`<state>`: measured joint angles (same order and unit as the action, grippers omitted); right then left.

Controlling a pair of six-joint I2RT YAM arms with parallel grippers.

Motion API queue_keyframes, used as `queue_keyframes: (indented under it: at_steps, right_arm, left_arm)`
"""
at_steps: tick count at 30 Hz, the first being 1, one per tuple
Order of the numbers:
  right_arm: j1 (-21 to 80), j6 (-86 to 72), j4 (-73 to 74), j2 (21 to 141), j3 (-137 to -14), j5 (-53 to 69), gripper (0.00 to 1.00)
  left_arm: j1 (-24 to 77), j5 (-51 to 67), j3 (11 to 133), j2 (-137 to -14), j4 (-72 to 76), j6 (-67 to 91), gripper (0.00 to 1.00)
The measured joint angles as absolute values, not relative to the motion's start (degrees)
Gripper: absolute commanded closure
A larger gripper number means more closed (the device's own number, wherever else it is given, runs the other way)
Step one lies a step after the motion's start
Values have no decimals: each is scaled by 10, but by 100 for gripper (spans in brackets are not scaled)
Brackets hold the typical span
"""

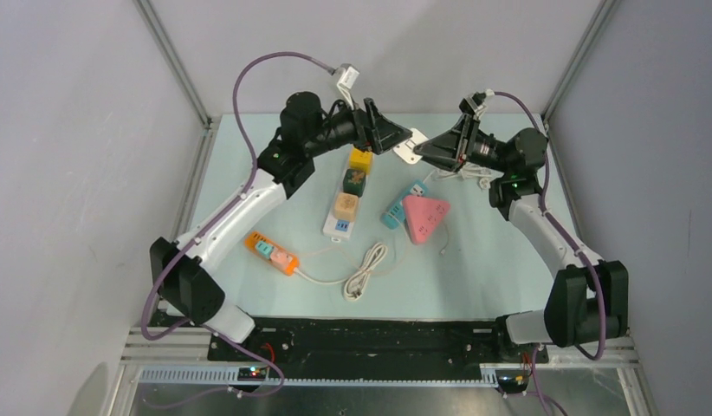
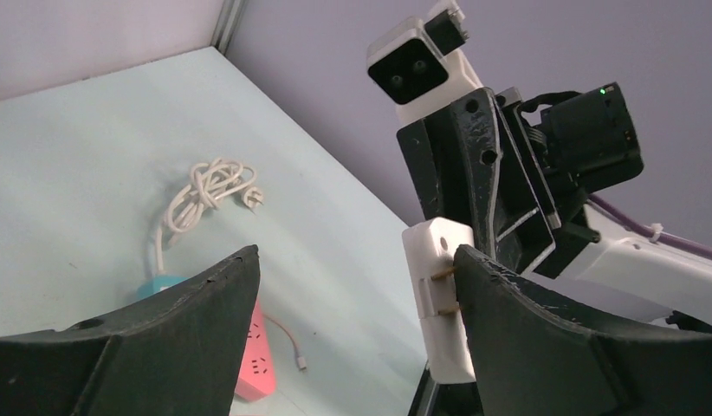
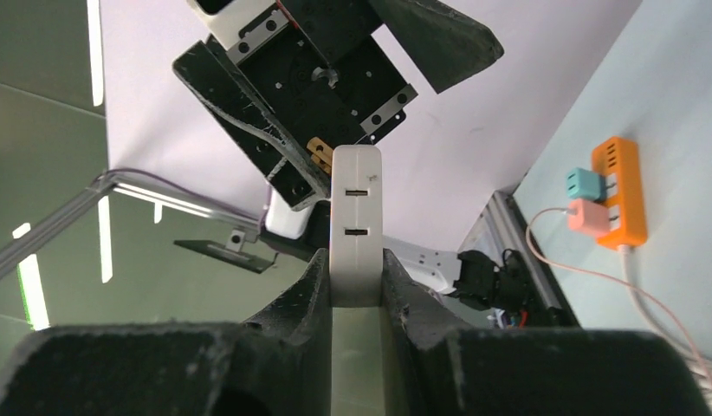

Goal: Insert the plug
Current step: Adjust the plug.

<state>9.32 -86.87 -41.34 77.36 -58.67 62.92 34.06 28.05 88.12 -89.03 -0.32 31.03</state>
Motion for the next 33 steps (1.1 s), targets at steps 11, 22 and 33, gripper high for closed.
queue_keyframes:
  at_steps: [11, 22, 33]
  right_arm:
    - [75, -1082, -598, 828, -587, 636, 100]
    - [56, -1173, -693, 841, -576, 579, 100]
    - [106, -1173, -799, 840, -513, 403, 100]
  left_arm:
    - [306, 240, 844, -863, 32, 313, 1]
    - [259, 192, 849, -862, 20, 267, 0]
    - [259, 186, 858, -862, 17, 241, 0]
